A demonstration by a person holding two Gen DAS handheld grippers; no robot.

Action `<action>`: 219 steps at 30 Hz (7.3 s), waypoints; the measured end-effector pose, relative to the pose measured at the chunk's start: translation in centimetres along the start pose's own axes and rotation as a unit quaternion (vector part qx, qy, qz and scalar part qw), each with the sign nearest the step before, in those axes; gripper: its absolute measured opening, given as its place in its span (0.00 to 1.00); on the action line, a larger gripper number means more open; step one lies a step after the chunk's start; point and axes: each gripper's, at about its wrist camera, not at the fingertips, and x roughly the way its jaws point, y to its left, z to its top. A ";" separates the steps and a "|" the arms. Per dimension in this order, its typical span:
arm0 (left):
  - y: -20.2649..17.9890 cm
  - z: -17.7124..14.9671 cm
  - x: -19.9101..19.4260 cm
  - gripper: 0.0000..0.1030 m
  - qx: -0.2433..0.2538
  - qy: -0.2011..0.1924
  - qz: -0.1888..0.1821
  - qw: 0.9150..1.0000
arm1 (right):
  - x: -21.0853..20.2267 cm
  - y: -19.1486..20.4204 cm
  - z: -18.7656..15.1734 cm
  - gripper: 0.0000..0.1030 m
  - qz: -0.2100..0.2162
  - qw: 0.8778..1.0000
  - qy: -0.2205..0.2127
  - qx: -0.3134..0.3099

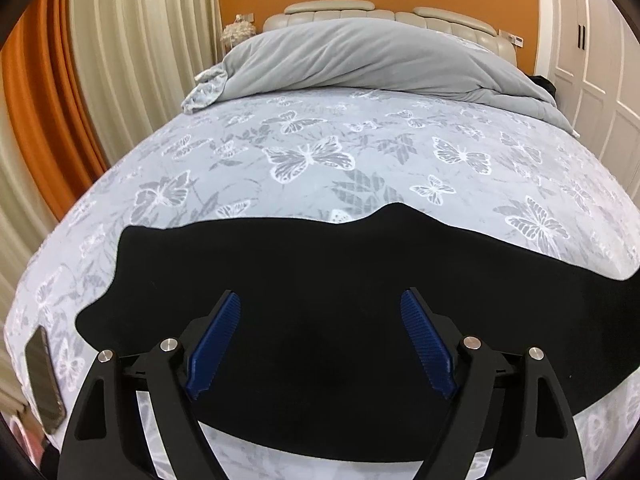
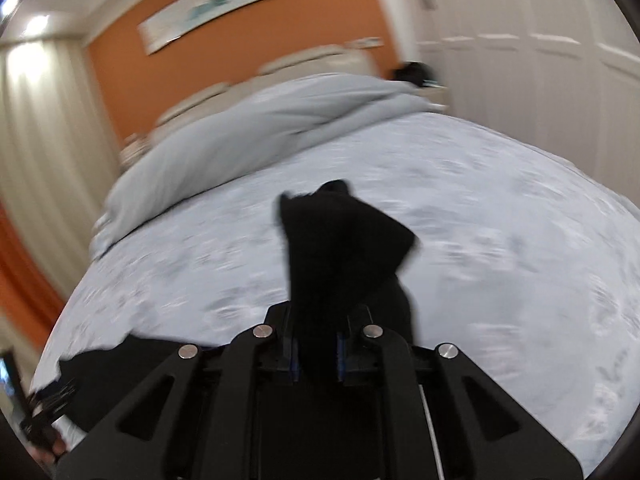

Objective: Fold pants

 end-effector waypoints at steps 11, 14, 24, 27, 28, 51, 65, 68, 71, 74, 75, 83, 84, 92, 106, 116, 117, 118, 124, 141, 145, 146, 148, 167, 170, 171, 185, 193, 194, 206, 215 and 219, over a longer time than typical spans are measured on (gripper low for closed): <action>1.3 -0.3 -0.6 0.77 0.002 -0.004 0.007 1.000 | 3.6 13.4 -4.0 0.11 0.078 0.992 0.047 -0.090; 2.1 -0.4 -0.8 0.78 0.003 -0.006 0.011 1.000 | 4.3 13.8 -4.2 0.11 0.073 0.992 0.054 -0.087; 5.8 -0.8 -0.7 0.78 -0.023 0.007 0.027 0.999 | -0.5 -6.4 1.3 0.11 -0.030 0.988 -0.021 0.153; 5.9 -0.9 -0.6 0.78 -0.031 0.012 0.024 0.999 | -2.4 -15.2 0.3 0.11 -0.114 0.963 -0.022 0.245; 5.8 -0.9 -0.7 0.78 -0.033 0.013 0.023 0.999 | -2.8 -17.1 -0.1 0.11 -0.133 0.955 -0.021 0.266; -1.8 -0.9 -0.1 0.80 -0.006 0.026 -0.022 0.999 | -1.5 -25.6 -5.4 0.15 -0.096 0.921 0.058 0.374; 2.2 0.4 -0.8 0.80 -0.069 0.023 -0.026 0.997 | 2.7 3.5 -0.4 0.13 0.136 0.985 0.046 0.096; 3.6 0.7 -1.0 0.80 -0.087 0.022 -0.027 0.996 | 6.0 10.3 -3.1 0.13 0.164 0.980 0.110 0.018; 4.6 0.8 -1.0 0.80 -0.097 0.023 -0.027 0.995 | 9.3 16.1 -8.3 0.18 0.174 0.962 0.201 -0.061; 5.8 0.9 -0.9 0.80 -0.105 0.027 -0.024 0.994 | 11.2 19.6 -13.8 0.46 0.147 0.938 0.277 -0.144; 6.2 0.9 -0.7 0.80 -0.108 0.029 -0.024 0.993 | 10.4 20.1 -14.1 0.52 0.146 0.942 0.255 -0.164; 6.2 0.0 0.8 0.83 -0.145 0.093 -0.139 0.975 | 0.9 13.2 -4.9 0.84 0.148 0.981 0.078 -0.096; 5.5 -0.3 1.1 0.83 -0.150 0.109 -0.167 0.969 | 0.4 11.5 -4.4 0.84 0.133 0.985 0.074 -0.079; -4.2 -2.7 4.6 0.83 -0.157 0.216 -0.302 0.915 | 0.6 -1.3 -4.8 0.84 0.043 0.987 0.112 0.105; -5.6 0.1 1.3 0.13 -0.075 0.105 -0.300 0.945 | 0.0 -1.8 -4.0 0.84 0.024 0.990 0.102 0.097; -2.4 -2.0 4.9 0.13 -0.096 0.165 -0.226 0.955 | 2.3 3.6 -9.4 0.84 0.004 0.971 0.219 -0.098; -2.4 -1.8 4.6 0.13 -0.093 0.160 -0.225 0.957 | 2.3 3.6 -9.7 0.84 -0.003 0.970 0.219 -0.105; -2.4 -1.6 3.8 0.13 -0.091 0.153 -0.223 0.959 | 2.2 3.3 -9.8 0.84 -0.012 0.971 0.214 -0.105; -1.8 -1.2 2.0 0.14 -0.072 0.129 -0.217 0.965 | 1.6 2.0 -8.5 0.86 0.005 0.981 0.190 -0.049; 11.8 -0.6 1.0 0.71 -0.256 0.071 -0.120 0.957 | 4.0 7.7 -10.1 0.88 0.008 0.975 0.200 -0.097; 20.6 -3.5 1.3 0.71 -0.398 0.089 -0.086 0.909 | 4.3 9.0 -10.3 0.88 0.015 0.974 0.200 -0.103; 22.7 -4.6 1.3 0.71 -0.427 0.094 -0.083 0.895 | 4.5 9.3 -10.3 0.88 0.016 0.974 0.201 -0.103; 25.6 -6.4 2.2 0.74 -0.473 0.113 -0.075 0.871 | 5.0 10.2 -10.4 0.88 0.022 0.974 0.204 -0.100; 19.4 0.2 1.7 0.10 -0.346 0.022 -0.091 0.934 | 6.5 12.1 -9.8 0.89 0.028 0.978 0.200 -0.058; 13.9 2.9 -1.7 0.11 -0.271 -0.027 -0.118 0.955 | 6.0 10.7 -9.0 0.89 0.018 0.980 0.191 -0.046; 11.8 3.7 -2.1 0.11 -0.245 -0.037 -0.130 0.960 | 5.7 10.1 -8.8 0.89 0.014 0.981 0.187 -0.040; -11.2 -3.5 -0.9 0.77 0.092 -0.019 -0.118 0.989 | 4.5 5.6 -7.9 0.89 0.008 0.982 0.190 0.006; -4.0 -1.7 -7.1 0.84 0.000 -0.094 -0.145 0.985 | 5.3 10.8 -8.9 0.89 0.123 0.969 0.213 -0.008; -2.7 -1.2 -6.9 0.84 -0.020 -0.089 -0.145 0.985 | 5.6 11.4 -9.2 0.89 0.135 0.966 0.220 -0.009; 9.0 -0.3 -4.6 0.84 -0.148 -0.030 -0.075 0.986 | 11.9 16.5 -12.6 0.90 0.166 0.949 0.267 0.035; 11.8 -1.2 -3.5 0.84 -0.156 -0.006 -0.051 0.986 | 10.6 18.7 -11.6 0.16 0.222 0.945 0.238 0.009; 11.6 -1.0 -3.4 0.84 -0.165 -0.001 -0.060 0.984 | 6.5 19.0 -8.0 0.14 0.250 0.952 0.176 -0.008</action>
